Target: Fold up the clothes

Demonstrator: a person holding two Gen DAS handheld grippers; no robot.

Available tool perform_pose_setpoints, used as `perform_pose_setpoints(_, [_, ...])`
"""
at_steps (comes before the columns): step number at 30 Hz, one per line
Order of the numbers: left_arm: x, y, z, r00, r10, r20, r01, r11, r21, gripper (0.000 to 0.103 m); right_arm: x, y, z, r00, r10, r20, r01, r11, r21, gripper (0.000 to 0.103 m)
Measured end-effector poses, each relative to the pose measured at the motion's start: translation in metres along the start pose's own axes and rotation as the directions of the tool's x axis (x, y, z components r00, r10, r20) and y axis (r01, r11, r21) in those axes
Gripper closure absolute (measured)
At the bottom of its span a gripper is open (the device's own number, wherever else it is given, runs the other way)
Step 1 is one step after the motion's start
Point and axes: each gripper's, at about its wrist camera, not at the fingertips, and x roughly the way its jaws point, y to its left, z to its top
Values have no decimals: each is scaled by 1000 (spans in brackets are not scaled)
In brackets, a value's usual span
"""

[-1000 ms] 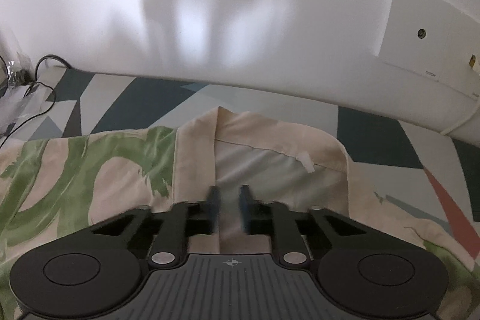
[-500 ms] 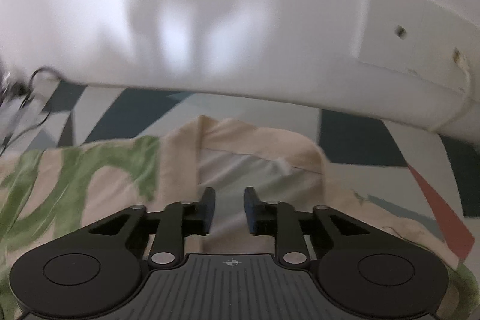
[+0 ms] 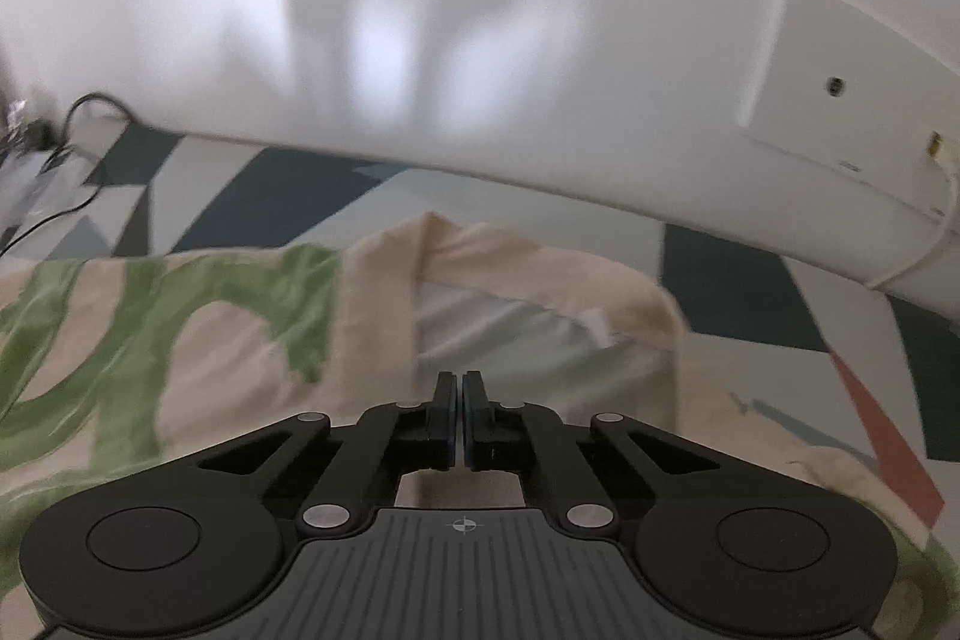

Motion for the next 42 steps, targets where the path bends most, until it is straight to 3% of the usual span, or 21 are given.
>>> perform_pose_setpoints(3, [0, 0, 0, 1000, 0, 0, 0, 1000, 3, 64, -3, -17, 2, 999, -31, 9, 30, 996, 83, 99])
perform_pose_setpoints(5, [0, -1, 0, 1000, 2, -1, -2, 1000, 6, 64, -9, -28, 2, 1000, -22, 15, 19, 991, 129, 90])
perform_pose_setpoints(7, [0, -2, 0, 1000, 6, -1, -6, 1000, 11, 63, -17, -26, -1, 1000, 14, 15, -16, 995, 98, 77])
perform_pose_setpoints(15, [1, -6, 1, 1000, 14, -9, -14, 999, 30, 61, -36, 9, -20, 988, 144, -54, -147, 988, -53, 61])
perform_pose_setpoints(19, [0, -5, 0, 1000, 7, -7, -7, 999, 33, 61, -49, 26, -35, 984, 160, -75, -168, 980, -110, 53])
perform_pose_setpoints(21, [0, -5, 0, 1000, 7, -5, -7, 1000, 30, 61, -54, 31, -42, 983, 165, -81, -175, 975, -135, 39])
perform_pose_setpoints(23, [0, -5, 0, 1000, 9, -3, -9, 999, 31, 61, -57, 33, -50, 983, 156, -94, -170, 973, -155, 34])
perform_pose_setpoints(26, [0, -6, -1, 1000, 13, -2, -13, 999, 36, 61, -55, 27, -57, 986, 138, -99, -151, 978, -144, 39])
perform_pose_setpoints(28, [0, -6, -1, 1000, 15, 1, -15, 999, 33, 61, -56, 22, -60, 988, 137, -70, -146, 980, -137, 57])
perform_pose_setpoints(30, [-1, -5, -2, 1000, 18, 8, -18, 1000, 20, 65, -58, 16, -62, 987, 152, -47, -157, 981, -115, 84])
perform_pose_setpoints(32, [-3, -2, -1, 1000, 2, 5, -1, 1000, -7, 76, -60, 9, -63, 983, 181, -39, -183, 981, -66, 97])
perform_pose_setpoints(33, [-4, 1, -1, 1000, -16, 0, 16, 1000, -25, 81, -62, 8, -63, 987, 155, -30, -156, 986, -61, 102])
perform_pose_setpoints(35, [-7, 5, 0, 1000, -25, 2, 25, 998, -60, 86, -64, 2, -65, 994, 105, -27, -107, 993, -47, 103])
perform_pose_setpoints(37, [-8, 6, 0, 1000, -19, -7, 19, 997, -69, 86, -66, -9, -68, 993, 109, -47, -109, 994, 3, 103])
perform_pose_setpoints(42, [-18, 1, 0, 1000, 7, 17, -6, 1000, -29, 70, -112, -48, -69, 990, 125, 65, -132, 985, 115, 95])
